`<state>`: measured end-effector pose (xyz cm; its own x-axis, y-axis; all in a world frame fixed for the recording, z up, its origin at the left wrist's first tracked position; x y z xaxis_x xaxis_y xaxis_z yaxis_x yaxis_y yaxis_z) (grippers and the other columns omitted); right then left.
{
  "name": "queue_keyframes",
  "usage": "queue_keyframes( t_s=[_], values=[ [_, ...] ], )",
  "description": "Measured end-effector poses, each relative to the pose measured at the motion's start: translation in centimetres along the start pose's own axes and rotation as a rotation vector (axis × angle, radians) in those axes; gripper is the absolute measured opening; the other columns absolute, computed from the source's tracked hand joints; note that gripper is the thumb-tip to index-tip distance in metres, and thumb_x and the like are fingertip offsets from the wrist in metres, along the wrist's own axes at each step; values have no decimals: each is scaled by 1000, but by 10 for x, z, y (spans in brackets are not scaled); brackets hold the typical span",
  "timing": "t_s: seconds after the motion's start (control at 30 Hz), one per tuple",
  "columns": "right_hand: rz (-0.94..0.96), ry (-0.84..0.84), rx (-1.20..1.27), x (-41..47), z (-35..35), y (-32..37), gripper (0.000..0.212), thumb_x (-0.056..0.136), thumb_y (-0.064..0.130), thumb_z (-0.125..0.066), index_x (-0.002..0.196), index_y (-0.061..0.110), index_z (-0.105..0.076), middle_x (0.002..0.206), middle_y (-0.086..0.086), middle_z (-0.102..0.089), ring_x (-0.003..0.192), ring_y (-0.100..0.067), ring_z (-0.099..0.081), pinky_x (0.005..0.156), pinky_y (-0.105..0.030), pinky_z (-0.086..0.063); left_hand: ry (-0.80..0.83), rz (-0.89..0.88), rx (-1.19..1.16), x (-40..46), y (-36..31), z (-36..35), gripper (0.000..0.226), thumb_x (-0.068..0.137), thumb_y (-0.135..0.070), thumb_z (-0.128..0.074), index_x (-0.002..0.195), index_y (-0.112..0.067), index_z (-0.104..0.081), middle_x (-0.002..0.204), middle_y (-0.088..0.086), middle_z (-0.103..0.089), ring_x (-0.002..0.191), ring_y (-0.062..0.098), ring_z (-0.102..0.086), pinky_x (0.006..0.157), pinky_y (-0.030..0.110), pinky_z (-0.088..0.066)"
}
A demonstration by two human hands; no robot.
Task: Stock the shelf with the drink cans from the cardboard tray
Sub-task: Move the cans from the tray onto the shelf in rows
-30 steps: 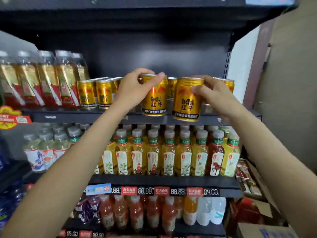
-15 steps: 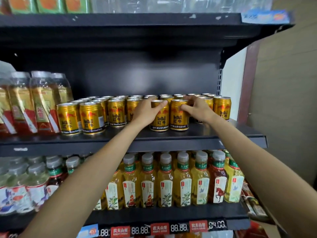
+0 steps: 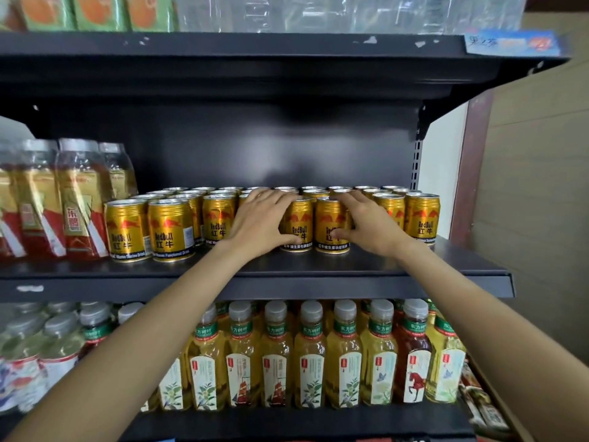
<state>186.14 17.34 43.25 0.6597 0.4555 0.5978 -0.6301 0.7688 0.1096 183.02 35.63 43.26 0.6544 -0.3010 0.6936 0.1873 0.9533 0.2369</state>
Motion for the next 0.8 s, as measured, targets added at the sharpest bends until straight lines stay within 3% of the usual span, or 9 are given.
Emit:
queue_keyframes(
  t_s=[0.27, 0.6, 0.73, 0.8],
  values=[
    [-27, 53, -45, 17, -10, 10, 69, 86, 24, -65, 144, 14, -29, 150, -11, -33, 128, -33, -46, 100, -39, -42, 44, 53, 38, 11, 12, -14, 83, 73, -56, -68, 140, -18, -35, 144, 5, -43, 134, 21, -38, 113, 34, -16],
    [-61, -13, -31, 26, -19, 6, 67, 84, 23, -69, 141, 14, -35, 150, -11, -31, 118, -33, -54, 97, -38, -45, 38, 75, -33, 10, 21, -23, 81, 75, -57, -65, 140, -22, -34, 147, 2, -37, 137, 21, -32, 114, 37, -15],
    [-104, -33, 36, 23, -23, 2, 82, 84, 24, -69, 148, 16, -19, 157, -12, -12, 111, -32, -60, 96, -39, -46, 35, 84, -29, 9, 20, -25, 80, 75, -57, -66, 139, -21, -34, 146, 2, -38, 136, 20, -32, 114, 36, -13],
    [-121, -34, 91, 20, -26, 0, 91, 84, 27, -68, 150, 13, -7, 159, -11, -4, 127, -31, -48, 101, -38, -42, 36, 86, -15, 9, 19, -25, 80, 75, -58, -65, 139, -21, -34, 146, 2, -38, 136, 20, -32, 115, 36, -11]
  ],
)
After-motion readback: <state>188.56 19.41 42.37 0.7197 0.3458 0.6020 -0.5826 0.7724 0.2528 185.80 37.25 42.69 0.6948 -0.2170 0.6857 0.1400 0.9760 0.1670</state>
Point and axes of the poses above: each hand's wrist, its own x-axis towards the middle knuckle, its own z-axis out of the back of the hand, y = z × x, the point moved 3 cm from there along x, towards the middle knuckle
